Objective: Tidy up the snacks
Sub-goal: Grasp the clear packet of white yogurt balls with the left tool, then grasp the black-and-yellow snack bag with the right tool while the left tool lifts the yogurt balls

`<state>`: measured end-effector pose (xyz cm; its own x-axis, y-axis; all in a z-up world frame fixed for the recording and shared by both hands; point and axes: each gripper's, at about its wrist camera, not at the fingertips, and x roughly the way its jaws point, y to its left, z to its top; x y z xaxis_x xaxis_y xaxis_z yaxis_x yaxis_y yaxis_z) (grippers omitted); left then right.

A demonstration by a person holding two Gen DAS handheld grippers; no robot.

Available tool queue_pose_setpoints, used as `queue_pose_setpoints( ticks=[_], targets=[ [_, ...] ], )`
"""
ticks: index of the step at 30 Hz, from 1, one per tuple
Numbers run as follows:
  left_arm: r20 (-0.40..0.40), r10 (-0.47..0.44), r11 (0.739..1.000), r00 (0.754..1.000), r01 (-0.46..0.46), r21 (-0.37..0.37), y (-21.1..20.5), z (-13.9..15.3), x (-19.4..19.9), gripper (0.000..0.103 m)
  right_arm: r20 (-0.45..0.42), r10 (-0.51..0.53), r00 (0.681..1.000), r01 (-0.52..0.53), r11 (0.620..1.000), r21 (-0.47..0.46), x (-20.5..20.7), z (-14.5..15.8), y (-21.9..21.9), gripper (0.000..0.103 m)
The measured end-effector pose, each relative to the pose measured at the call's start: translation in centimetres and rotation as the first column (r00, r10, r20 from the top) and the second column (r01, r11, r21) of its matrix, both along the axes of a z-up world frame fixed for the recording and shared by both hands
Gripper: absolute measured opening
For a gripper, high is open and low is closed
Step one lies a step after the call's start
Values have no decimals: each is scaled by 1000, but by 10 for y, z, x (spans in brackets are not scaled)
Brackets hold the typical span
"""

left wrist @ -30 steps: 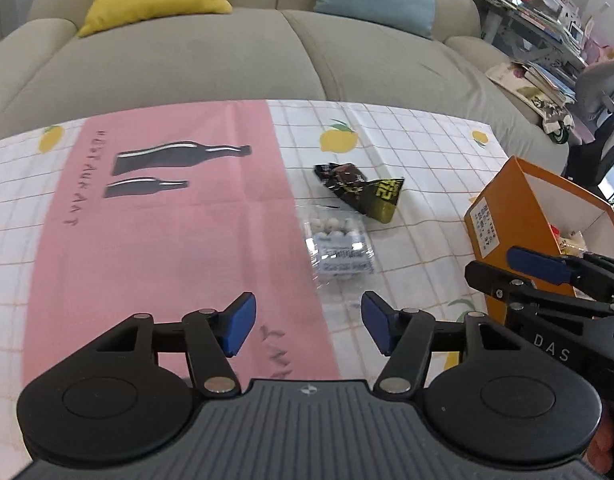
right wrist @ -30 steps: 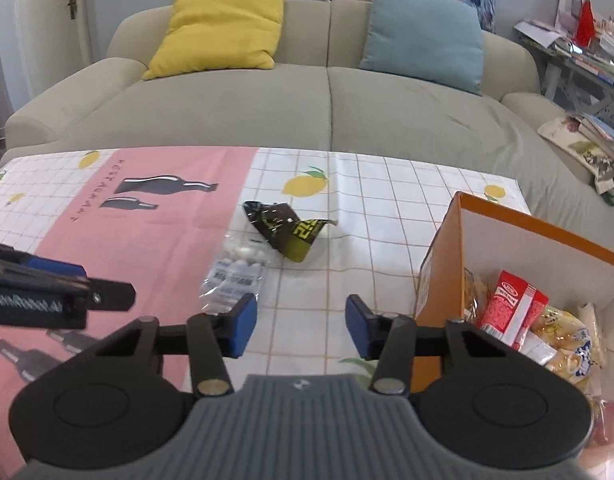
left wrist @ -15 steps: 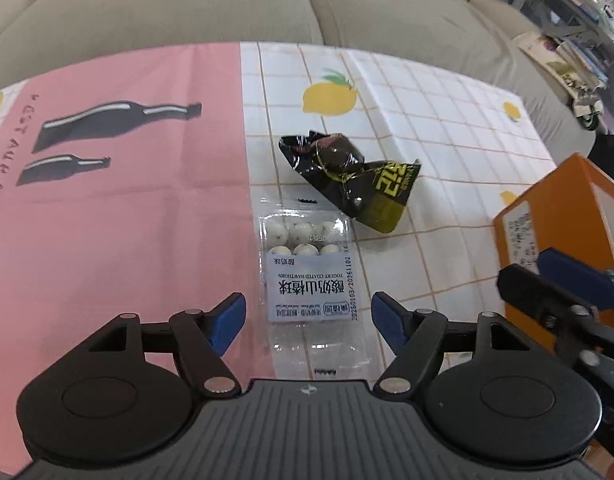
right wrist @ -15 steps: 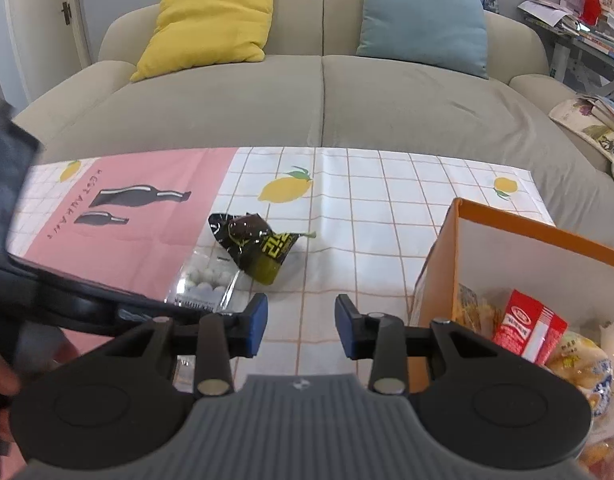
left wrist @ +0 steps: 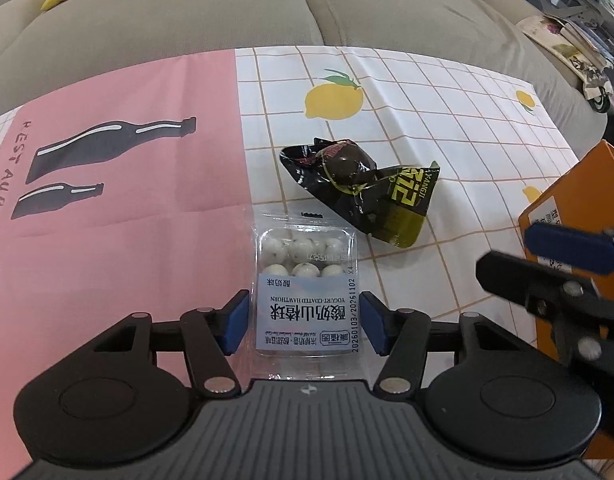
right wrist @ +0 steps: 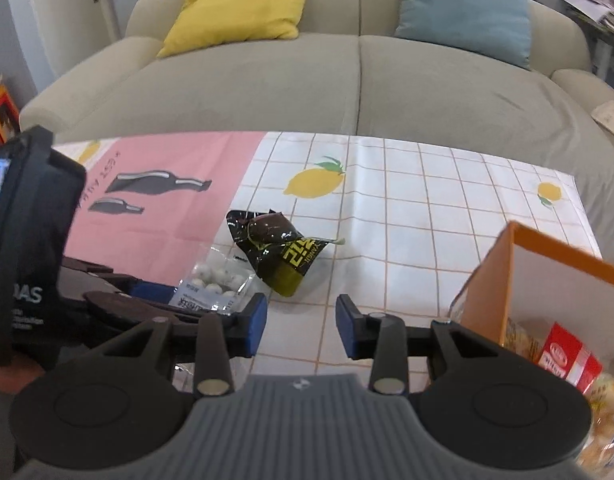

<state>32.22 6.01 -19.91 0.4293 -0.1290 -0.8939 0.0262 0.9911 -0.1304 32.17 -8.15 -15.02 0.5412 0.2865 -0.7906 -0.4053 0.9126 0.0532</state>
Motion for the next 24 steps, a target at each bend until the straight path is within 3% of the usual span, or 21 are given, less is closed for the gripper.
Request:
queue_pose_setpoints(
  ticks=[4,9,13,21,24],
  targets=[
    [4,35,999,999,-35,-6,17,7,0,65,-12,61,998,-61,998,-27,14,1,12,52],
    [15,82,997,997,-82,1,41,19,3,65,-63,165,984,-170,981,-91,44,-10,39,54],
    [20,117,993,993,-117,15,59,24,4,65,-98,210,973,-221,967,-123,69,-25,59,64],
    [26,142,990,990,-142,11,75,29,2,65,-105,255,961,-271,944,-189,87,-47,87,66],
    [25,147,989,989,-148,7,78,29,0,65,-113,244,963,-262,945,-193,91,-52,89,62]
  ],
)
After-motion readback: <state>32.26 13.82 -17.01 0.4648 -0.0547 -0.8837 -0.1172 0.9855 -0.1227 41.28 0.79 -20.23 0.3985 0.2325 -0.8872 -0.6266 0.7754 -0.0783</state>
